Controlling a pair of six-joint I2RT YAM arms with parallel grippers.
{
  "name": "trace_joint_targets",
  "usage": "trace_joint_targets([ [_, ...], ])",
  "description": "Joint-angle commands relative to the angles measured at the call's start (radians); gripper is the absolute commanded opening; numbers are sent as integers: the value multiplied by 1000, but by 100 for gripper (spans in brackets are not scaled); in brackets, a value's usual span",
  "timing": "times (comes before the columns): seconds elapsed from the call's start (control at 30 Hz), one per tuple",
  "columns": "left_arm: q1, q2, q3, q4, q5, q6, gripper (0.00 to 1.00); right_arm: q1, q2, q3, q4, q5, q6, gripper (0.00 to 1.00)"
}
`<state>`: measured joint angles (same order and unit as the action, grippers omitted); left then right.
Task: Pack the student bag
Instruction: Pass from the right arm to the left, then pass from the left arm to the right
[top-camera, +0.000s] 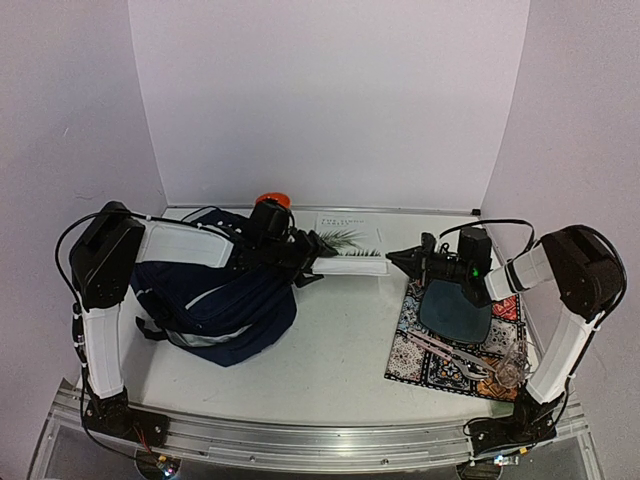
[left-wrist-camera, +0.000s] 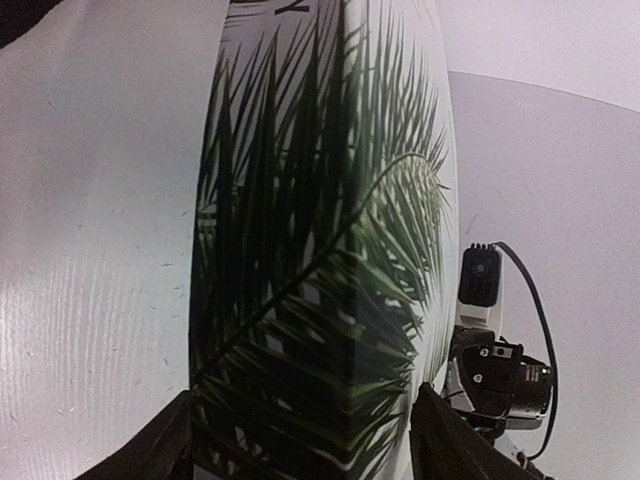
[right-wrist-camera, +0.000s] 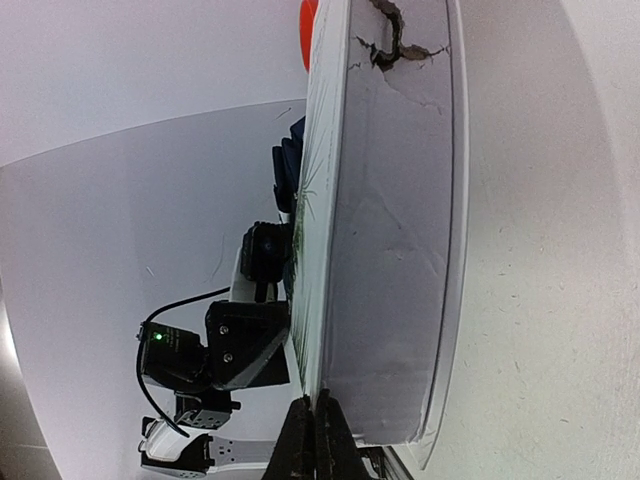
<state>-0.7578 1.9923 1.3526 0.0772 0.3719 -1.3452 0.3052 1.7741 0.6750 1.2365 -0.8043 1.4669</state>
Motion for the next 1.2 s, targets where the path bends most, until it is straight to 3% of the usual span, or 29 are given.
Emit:
trace_joint_targets([
  [0.0, 3, -10, 2, 96, 35, -57, 63, 19, -41, 7, 144, -34, 3, 0],
  [0.13, 3, -49, -9, 113, 13, -54, 45, 22, -49, 1, 143, -25, 3, 0],
  [0.27, 3, -74, -36, 137, 8, -70, 39, 28, -68, -11, 144, -8, 2, 3],
  [0.33, 3, -90, -61, 161, 2, -87, 38, 33, -85, -21, 143, 12, 1, 10],
  [0.5, 3, -126, -92, 200, -17, -108, 38, 60, -156, -75, 122, 126, -3, 53],
  [0.67, 3, -159, -100, 225, -44, -118, 38, 134, -263, -125, -40, 299, -47, 88],
  [0.73, 3, -171, -103, 234, -57, -123, 38, 177, -313, -143, -121, 394, -66, 97],
  [0.9, 1, -191, -108, 261, -68, -139, 38, 270, -408, -189, -221, 617, -36, 98],
  [1.17, -20, -219, -117, 287, -99, -149, 38, 348, -310, -79, -93, 699, -55, 98],
])
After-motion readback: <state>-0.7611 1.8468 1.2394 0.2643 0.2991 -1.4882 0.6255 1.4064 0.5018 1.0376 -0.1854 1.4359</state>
